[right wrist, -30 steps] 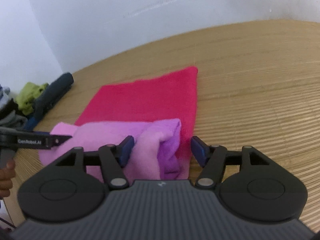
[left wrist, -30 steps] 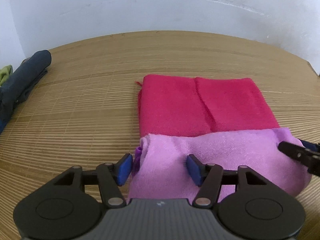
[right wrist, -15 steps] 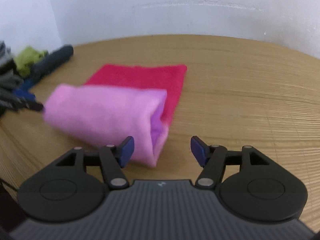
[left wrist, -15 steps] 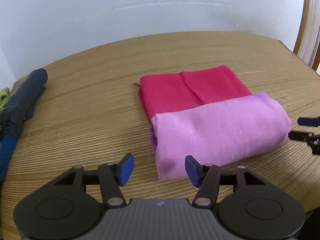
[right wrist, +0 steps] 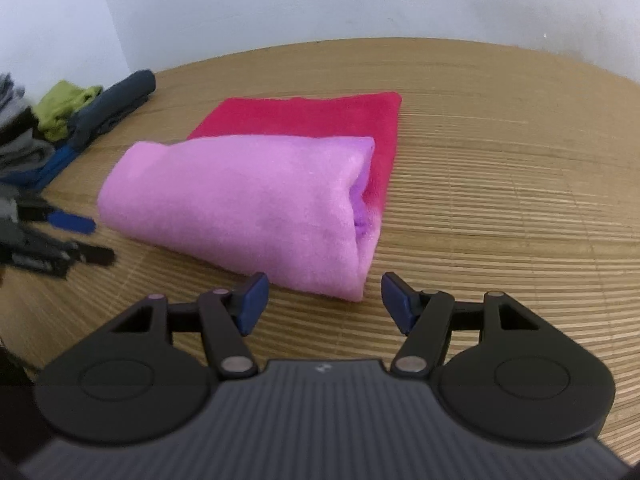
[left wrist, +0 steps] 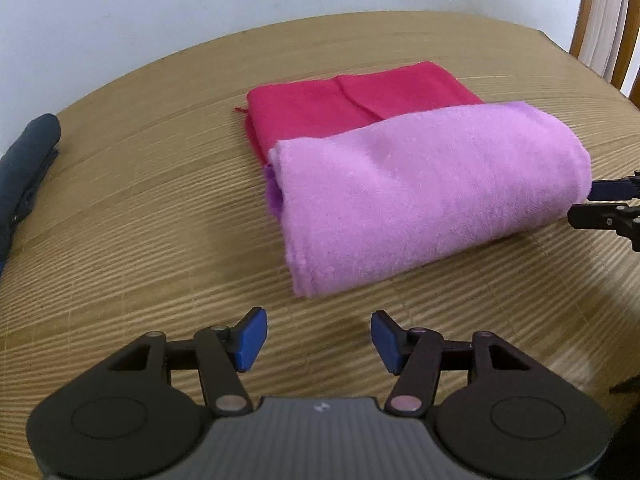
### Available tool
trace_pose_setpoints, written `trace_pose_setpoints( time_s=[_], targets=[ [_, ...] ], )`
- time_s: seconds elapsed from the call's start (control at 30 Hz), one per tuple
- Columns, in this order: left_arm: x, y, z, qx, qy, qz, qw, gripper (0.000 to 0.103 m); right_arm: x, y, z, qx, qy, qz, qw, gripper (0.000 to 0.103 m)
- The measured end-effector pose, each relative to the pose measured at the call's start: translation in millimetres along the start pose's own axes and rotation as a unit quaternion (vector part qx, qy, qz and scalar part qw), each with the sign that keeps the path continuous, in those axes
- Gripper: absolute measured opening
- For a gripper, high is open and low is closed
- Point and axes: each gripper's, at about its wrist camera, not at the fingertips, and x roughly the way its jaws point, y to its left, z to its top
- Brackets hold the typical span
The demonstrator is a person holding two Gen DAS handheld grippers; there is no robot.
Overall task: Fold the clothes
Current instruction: 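Grasp the pink roll edge with both grippers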
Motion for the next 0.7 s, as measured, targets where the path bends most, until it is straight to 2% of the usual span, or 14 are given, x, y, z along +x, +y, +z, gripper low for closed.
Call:
trace_pose_setpoints(
  time_s=[0.23, 0.7],
  targets=[
    [10.1, 3.6, 8.5, -0.009, -0.01, -0.015, 0.9998, 0.061, 9.1, 8.4, 0.0, -0.01, -0.007, -0.02, 1.0, 0.065],
    [24.2, -2.8, 23.6, -0.013, -0.017, -0.031, 0.9993, 0.064, 34.8, 11.2, 7.2, -0.04, -0.003, 0.017, 0.999, 0.067]
  ],
)
